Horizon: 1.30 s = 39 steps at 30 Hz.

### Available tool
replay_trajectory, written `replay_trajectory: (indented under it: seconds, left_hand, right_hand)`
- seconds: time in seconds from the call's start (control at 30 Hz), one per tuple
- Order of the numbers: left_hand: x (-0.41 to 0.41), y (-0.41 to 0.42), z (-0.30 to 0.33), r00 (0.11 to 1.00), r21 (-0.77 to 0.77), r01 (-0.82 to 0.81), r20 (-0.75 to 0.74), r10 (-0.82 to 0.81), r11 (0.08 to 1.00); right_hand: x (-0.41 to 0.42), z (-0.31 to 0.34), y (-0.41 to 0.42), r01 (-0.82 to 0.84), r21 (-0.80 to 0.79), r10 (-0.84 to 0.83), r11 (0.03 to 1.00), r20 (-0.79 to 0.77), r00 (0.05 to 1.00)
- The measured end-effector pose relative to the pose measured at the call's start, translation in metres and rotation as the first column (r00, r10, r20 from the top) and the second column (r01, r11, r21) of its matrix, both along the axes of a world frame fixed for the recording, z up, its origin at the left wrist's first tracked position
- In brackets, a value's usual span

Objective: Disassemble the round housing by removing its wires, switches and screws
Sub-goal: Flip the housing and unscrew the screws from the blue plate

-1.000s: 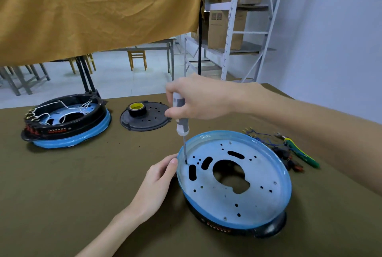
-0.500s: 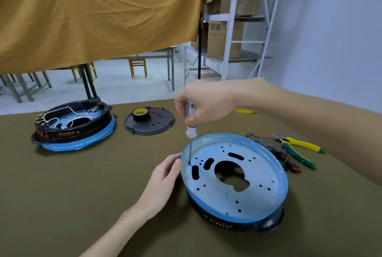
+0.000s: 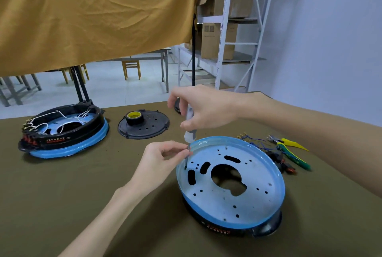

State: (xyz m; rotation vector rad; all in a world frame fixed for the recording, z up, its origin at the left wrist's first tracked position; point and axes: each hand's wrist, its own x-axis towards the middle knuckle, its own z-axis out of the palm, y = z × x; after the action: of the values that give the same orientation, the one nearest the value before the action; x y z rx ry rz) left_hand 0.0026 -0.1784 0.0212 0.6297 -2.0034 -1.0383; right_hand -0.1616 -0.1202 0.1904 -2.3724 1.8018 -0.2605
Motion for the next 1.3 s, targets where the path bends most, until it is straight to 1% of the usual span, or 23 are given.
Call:
replay_trajectory:
  seconds: [0.07,0.1,0.13,0.2,0.23,0.27,0.33,0.4,0.47,0.5,0.57,0.63,0.73,0.8,0.83,0.9,0.97,1.0,1.07,1.13,1.2,1.27,1.3]
  left_hand:
    - [-0.003,0.000,-0.001,1.000,-0.037,-0.015,0.012,0.016,0.999]
    - [-0.005,0.001,-0.002,0.999,-0.069,-0.030,0.019,0.031,0.997]
    - [-0.007,0.003,-0.003,0.998,-0.095,-0.047,0.024,0.050,0.994]
    - [-0.010,0.006,-0.005,0.998,-0.120,-0.061,0.021,0.064,0.991]
    - [-0.012,0.007,-0.006,0.998,-0.126,-0.057,0.013,0.059,0.990]
    - [-0.013,0.009,-0.007,0.998,-0.130,-0.056,0.003,0.057,0.990]
    - [-0.014,0.010,-0.005,0.997,-0.131,-0.073,0.005,0.074,0.989]
    - [-0.012,0.007,-0.002,0.996,-0.121,-0.048,0.072,0.057,0.992]
    - [-0.007,0.005,0.001,0.988,-0.043,0.050,0.145,-0.043,0.998]
    - [-0.005,0.004,0.002,0.986,0.006,0.089,0.144,-0.089,0.996]
    - [-0.003,0.003,0.004,0.993,0.047,0.067,0.095,-0.071,0.997]
    - [-0.005,0.005,0.003,0.998,0.042,-0.016,0.059,0.014,0.999]
    - [-0.010,0.007,0.001,0.992,-0.030,-0.119,0.047,0.121,0.992]
    - [-0.011,0.007,0.000,0.988,-0.081,-0.133,0.068,0.138,0.988]
    - [-0.011,0.007,0.001,0.988,-0.095,-0.108,0.099,0.117,0.990]
    - [-0.009,0.008,0.003,0.986,-0.065,0.001,0.167,0.010,0.998]
    - [-0.007,0.008,0.005,0.987,0.009,0.056,0.151,-0.057,0.998]
    - [-0.008,0.008,0.005,0.992,0.015,0.029,0.122,-0.030,0.999]
    - [-0.010,0.009,0.004,0.993,-0.028,-0.082,0.077,0.084,0.996]
    - [-0.015,0.011,0.003,0.985,-0.080,-0.158,0.056,0.163,0.984]
    - [-0.017,0.012,0.005,0.982,-0.117,-0.168,0.066,0.177,0.979]
    - [-0.014,0.010,0.008,0.983,-0.111,-0.094,0.145,0.110,0.989]
    - [-0.011,0.009,0.010,0.980,-0.096,-0.026,0.195,0.045,0.995]
  right_hand:
    - [0.001,-0.002,0.003,0.012,0.017,-0.012,1.000,0.030,0.999]
    - [0.002,-0.004,0.003,0.028,-0.011,-0.028,1.000,0.019,0.999]
    - [0.004,-0.006,0.003,0.064,-0.078,-0.067,0.995,-0.036,0.997]
    - [0.007,-0.010,0.000,0.164,-0.287,-0.228,0.944,-0.204,0.952]
    - [0.008,-0.011,-0.002,0.221,-0.361,-0.318,0.906,-0.234,0.919]
    - [0.008,-0.013,-0.004,0.271,-0.392,-0.377,0.879,-0.223,0.899]
    - [0.007,-0.013,-0.009,0.302,-0.351,-0.380,0.886,-0.178,0.908]
    - [0.007,-0.012,-0.010,0.246,-0.282,-0.288,0.927,-0.121,0.950]
    - [0.008,-0.009,-0.007,0.168,-0.221,-0.176,0.961,-0.018,0.984]
    - [0.009,-0.007,-0.005,0.138,-0.176,-0.134,0.975,0.035,0.990]
    - [0.010,-0.005,-0.003,0.111,-0.088,-0.105,0.990,0.075,0.992]
    - [0.011,-0.006,-0.001,0.143,-0.115,-0.143,0.983,0.009,0.990]
    - [0.014,-0.010,0.000,0.185,-0.340,-0.266,0.922,-0.210,0.941]
    - [0.014,-0.010,0.000,0.189,-0.389,-0.302,0.901,-0.251,0.920]
    - [0.013,-0.009,0.000,0.192,-0.367,-0.292,0.910,-0.239,0.926]
    - [0.010,-0.005,0.000,0.177,-0.241,-0.221,0.954,-0.167,0.961]
    - [0.007,0.001,0.002,0.137,-0.087,-0.144,0.987,-0.073,0.987]
    - [0.007,0.005,0.004,0.116,-0.026,-0.117,0.993,-0.051,0.992]
    - [0.007,0.008,0.005,0.093,0.040,-0.090,0.995,-0.077,0.993]
    - [0.009,0.007,0.007,0.118,0.005,-0.116,0.993,-0.172,0.978]
    - [0.011,0.004,0.008,0.160,-0.139,-0.194,0.977,-0.287,0.938]
    - [0.012,-0.001,0.007,0.156,-0.223,-0.222,0.962,-0.308,0.925]
    - [0.010,-0.002,0.007,0.148,-0.203,-0.201,0.968,-0.268,0.942]
